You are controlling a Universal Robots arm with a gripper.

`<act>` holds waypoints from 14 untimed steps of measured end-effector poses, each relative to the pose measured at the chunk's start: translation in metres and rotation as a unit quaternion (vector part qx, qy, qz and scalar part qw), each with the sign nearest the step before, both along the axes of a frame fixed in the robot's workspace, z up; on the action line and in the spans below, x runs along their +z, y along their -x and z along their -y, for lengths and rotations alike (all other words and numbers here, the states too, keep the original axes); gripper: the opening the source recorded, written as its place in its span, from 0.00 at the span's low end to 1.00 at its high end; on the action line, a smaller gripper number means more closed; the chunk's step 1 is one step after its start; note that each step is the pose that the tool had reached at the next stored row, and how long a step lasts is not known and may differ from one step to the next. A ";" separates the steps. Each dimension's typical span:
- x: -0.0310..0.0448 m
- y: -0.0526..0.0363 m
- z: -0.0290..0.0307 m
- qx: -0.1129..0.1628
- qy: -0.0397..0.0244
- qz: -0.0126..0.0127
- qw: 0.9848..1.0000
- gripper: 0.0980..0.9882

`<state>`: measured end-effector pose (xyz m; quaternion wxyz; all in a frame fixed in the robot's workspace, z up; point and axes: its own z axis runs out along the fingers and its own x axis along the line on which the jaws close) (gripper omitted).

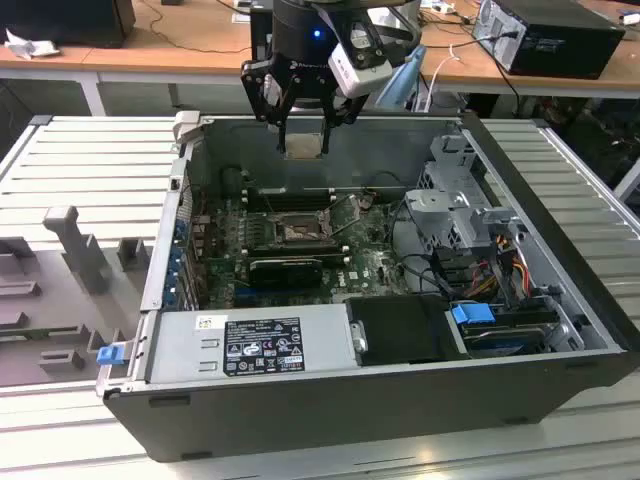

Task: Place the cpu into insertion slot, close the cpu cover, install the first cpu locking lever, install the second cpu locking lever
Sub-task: 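Place the cpu into insertion slot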

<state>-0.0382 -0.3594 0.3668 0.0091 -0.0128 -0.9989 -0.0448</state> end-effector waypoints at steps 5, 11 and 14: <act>0.0000 0.0000 0.0000 -0.010 0.000 0.000 1.000 0.50; 0.0000 0.0000 0.0000 -0.020 0.000 0.000 1.000 0.50; 0.0000 0.0000 0.0000 -0.029 0.000 0.000 1.000 0.50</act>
